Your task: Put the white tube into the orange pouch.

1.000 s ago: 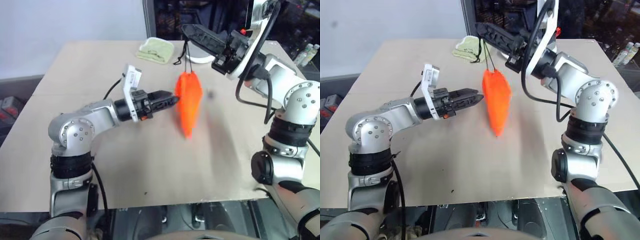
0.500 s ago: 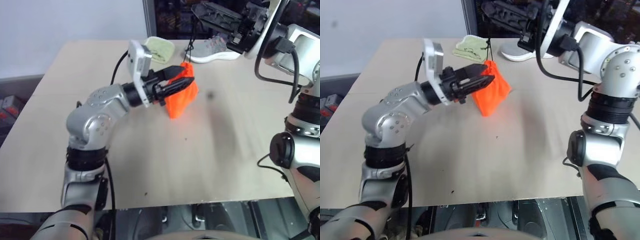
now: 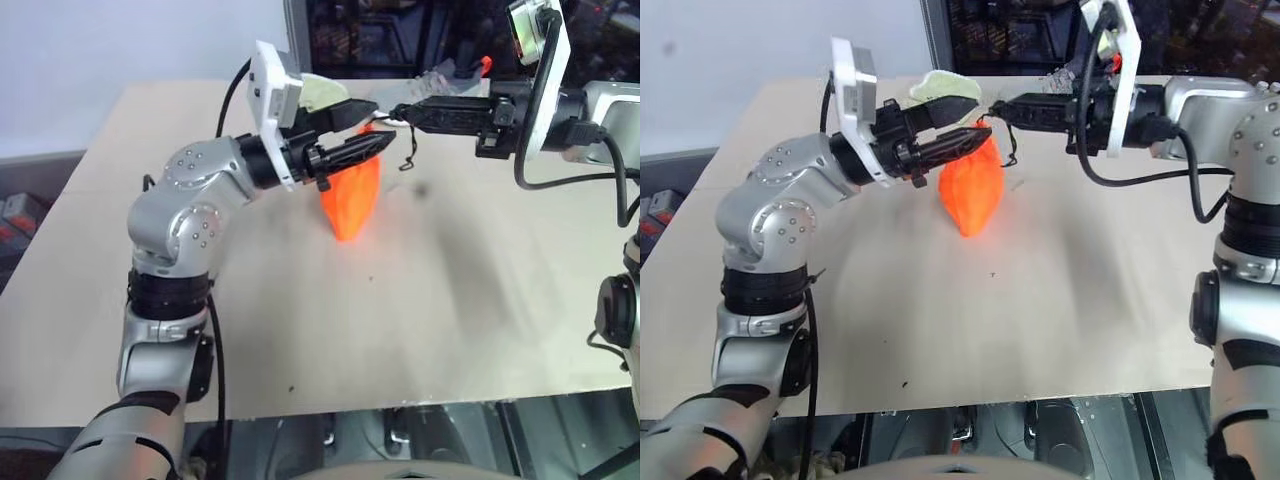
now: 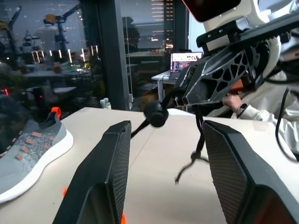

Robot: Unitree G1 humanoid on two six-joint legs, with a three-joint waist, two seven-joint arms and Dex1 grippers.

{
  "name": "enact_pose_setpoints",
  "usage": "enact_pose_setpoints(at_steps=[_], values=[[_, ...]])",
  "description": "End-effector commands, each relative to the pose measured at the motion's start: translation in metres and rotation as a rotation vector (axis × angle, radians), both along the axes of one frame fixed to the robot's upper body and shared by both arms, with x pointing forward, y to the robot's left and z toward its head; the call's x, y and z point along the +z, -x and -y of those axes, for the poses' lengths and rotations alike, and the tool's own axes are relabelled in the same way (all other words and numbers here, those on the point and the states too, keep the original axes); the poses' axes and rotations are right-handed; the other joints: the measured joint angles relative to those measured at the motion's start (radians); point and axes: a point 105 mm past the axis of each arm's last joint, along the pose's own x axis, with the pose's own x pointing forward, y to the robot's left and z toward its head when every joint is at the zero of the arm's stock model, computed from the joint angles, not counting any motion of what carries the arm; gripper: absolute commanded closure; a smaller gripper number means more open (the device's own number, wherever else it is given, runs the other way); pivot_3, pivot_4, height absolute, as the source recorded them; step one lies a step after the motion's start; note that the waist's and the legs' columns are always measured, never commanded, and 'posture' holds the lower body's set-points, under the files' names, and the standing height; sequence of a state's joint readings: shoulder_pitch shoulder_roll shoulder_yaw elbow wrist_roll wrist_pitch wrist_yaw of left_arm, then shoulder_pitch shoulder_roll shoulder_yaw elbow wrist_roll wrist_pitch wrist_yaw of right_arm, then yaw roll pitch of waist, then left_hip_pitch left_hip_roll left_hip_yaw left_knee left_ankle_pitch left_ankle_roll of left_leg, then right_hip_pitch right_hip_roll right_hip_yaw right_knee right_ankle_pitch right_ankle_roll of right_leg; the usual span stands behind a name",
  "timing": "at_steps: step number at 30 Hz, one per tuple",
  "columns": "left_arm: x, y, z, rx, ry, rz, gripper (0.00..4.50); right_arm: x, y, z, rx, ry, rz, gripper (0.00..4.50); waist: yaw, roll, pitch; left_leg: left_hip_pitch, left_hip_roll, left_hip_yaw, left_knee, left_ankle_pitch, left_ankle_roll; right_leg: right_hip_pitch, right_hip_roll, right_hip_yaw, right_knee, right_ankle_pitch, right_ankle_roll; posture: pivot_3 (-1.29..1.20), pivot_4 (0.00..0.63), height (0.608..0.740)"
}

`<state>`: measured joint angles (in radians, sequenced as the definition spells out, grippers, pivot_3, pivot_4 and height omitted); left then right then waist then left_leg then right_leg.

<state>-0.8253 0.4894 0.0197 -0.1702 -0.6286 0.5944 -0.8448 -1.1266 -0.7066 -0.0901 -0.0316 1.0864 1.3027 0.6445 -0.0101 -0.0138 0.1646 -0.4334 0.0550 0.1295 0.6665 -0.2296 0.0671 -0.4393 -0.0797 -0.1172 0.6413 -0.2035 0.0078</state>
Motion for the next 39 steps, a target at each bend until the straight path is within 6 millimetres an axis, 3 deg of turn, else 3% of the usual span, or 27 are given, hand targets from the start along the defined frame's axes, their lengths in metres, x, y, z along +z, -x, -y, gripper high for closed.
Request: enact_pose_setpoints(at_steps=[1, 12, 25, 30, 35, 38, 39], values=[[0.008, 0.003, 0.003, -0.007, -0.018, 0.08, 2.02, 0.009, 0.009, 0.002, 0.028, 0.021, 0.067, 4.5, 0.001, 0.0, 0.0, 0.0, 0.0, 0.0, 0.0, 0.0, 0.0, 0.0, 0.0, 0.0, 0.0, 0.0, 0.0, 0.0, 0.15, 0.74], [0.008, -0.006, 0.018, 0.054, -0.129, 0.281, 2.02, 0.009, 0.015, -0.004, 0.059, 0.027, 0.077, 4.5, 0.003, 0.0, 0.0, 0.0, 0.0, 0.0, 0.0, 0.0, 0.0, 0.0, 0.0, 0.0, 0.0, 0.0, 0.0, 0.0, 0.15, 0.74], [0.013, 0.0, 0.031, 0.039, -0.167, 0.461, 2.02, 0.007, 0.013, -0.007, 0.042, 0.01, 0.071, 4.5, 0.003, 0.0, 0.0, 0.0, 0.0, 0.001, 0.0, 0.0, 0.0, 0.0, 0.0, 0.0, 0.0, 0.0, 0.0, 0.0, 0.15, 0.74], [0.011, 0.0, 0.035, 0.031, -0.182, 0.482, 4.13, 0.007, 0.013, -0.007, 0.04, 0.001, 0.07, 4.5, 0.003, 0.0, 0.0, 0.0, 0.0, 0.001, 0.0, 0.0, 0.0, 0.0, 0.0, 0.0, 0.0, 0.0, 0.0, 0.0, 0.15, 0.74], [0.0, -0.011, 0.031, 0.082, -0.207, 0.45, 4.29, 0.018, 0.015, -0.005, 0.048, -0.075, 0.088, 4.5, 0.003, 0.0, 0.0, 0.0, 0.0, 0.001, 0.001, 0.0, 0.0, 0.0, 0.0, 0.0, 0.0, 0.0, 0.0, 0.0, 0.15, 0.74], [-0.017, -0.028, 0.022, 0.157, -0.244, 0.379, 4.29, 0.04, 0.021, -0.002, 0.075, -0.202, 0.133, 4.5, 0.003, 0.0, 0.0, 0.0, 0.0, 0.001, 0.001, 0.0, 0.0, 0.0, 0.0, 0.0, 0.001, 0.0, 0.0, 0.0, 0.15, 0.74], [-0.03, -0.041, 0.013, 0.218, -0.268, 0.326, 4.29, 0.06, 0.022, 0.003, 0.079, -0.295, 0.166, 4.5, 0.003, 0.0, 0.0, 0.0, 0.0, 0.001, 0.001, 0.0, 0.0, 0.0, 0.0, 0.0, 0.001, 0.0, 0.0, 0.0, 0.15, 0.74]])
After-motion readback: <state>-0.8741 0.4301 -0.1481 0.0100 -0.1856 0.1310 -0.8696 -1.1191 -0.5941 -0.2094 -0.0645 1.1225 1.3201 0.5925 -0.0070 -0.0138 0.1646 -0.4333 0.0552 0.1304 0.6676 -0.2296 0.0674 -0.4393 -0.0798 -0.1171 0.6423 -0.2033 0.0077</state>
